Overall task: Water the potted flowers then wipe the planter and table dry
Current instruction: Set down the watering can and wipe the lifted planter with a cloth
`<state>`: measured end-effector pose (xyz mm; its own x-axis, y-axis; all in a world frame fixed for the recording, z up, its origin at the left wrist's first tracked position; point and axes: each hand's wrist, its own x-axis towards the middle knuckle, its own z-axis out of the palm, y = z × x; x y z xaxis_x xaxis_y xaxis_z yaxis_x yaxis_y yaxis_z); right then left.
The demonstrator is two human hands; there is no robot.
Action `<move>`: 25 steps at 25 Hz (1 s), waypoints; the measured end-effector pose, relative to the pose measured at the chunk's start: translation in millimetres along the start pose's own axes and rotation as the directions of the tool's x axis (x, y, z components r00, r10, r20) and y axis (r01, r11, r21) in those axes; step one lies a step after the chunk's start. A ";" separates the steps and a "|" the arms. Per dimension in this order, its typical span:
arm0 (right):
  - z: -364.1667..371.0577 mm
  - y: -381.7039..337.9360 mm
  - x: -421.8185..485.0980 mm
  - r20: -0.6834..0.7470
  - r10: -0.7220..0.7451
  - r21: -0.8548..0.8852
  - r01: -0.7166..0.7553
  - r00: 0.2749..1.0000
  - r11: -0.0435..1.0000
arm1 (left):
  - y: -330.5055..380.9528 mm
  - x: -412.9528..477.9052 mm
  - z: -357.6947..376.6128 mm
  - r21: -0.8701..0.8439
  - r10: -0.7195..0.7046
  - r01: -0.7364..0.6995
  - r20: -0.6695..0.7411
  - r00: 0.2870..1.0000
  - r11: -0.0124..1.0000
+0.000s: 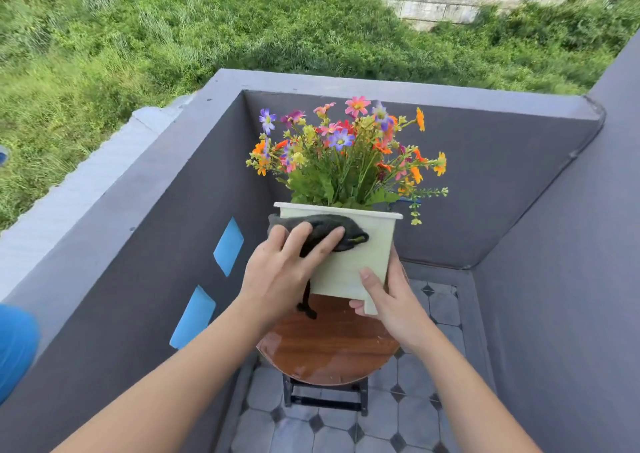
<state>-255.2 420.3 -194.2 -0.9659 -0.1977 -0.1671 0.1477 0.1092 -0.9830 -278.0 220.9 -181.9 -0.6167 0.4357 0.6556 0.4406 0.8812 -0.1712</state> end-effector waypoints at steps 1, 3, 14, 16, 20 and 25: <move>-1.0 1.5 1.8 -0.007 -0.001 -0.003 0.001 1.000 1.000 | 5.4 -11.8 3.1 -0.019 0.049 -0.048 0.026 0.998 0.999; -4.3 3.3 3.2 -0.003 -0.016 -0.036 0.016 1.000 0.999 | 13.7 -36.2 3.9 -0.056 0.201 -0.196 0.106 0.974 0.979; -2.4 8.2 4.4 0.044 -0.015 0.027 0.014 0.999 1.000 | 26.4 -37.6 5.1 -0.008 0.130 -0.130 0.133 0.983 0.992; -1.0 9.3 3.8 0.046 -0.015 0.019 0.015 0.999 1.000 | 7.6 -54.3 3.8 -0.034 0.147 -0.144 0.115 0.982 0.989; 1.7 8.6 3.3 0.040 -0.014 0.010 0.014 0.999 1.000 | 11.4 -35.9 -9.3 -0.482 -0.674 0.672 0.203 0.710 0.562; 13.9 8.5 -3.2 -0.044 0.059 0.214 -0.049 0.997 0.976 | 31.8 -11.0 -25.6 -0.598 -0.658 0.788 0.652 0.376 -0.143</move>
<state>-247.9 408.4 -203.1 -0.9638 -0.1481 -0.2216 0.2365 -0.0920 -0.9673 -240.5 239.4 -175.6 -0.9473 -0.2969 -0.1205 -0.1588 0.1083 0.9814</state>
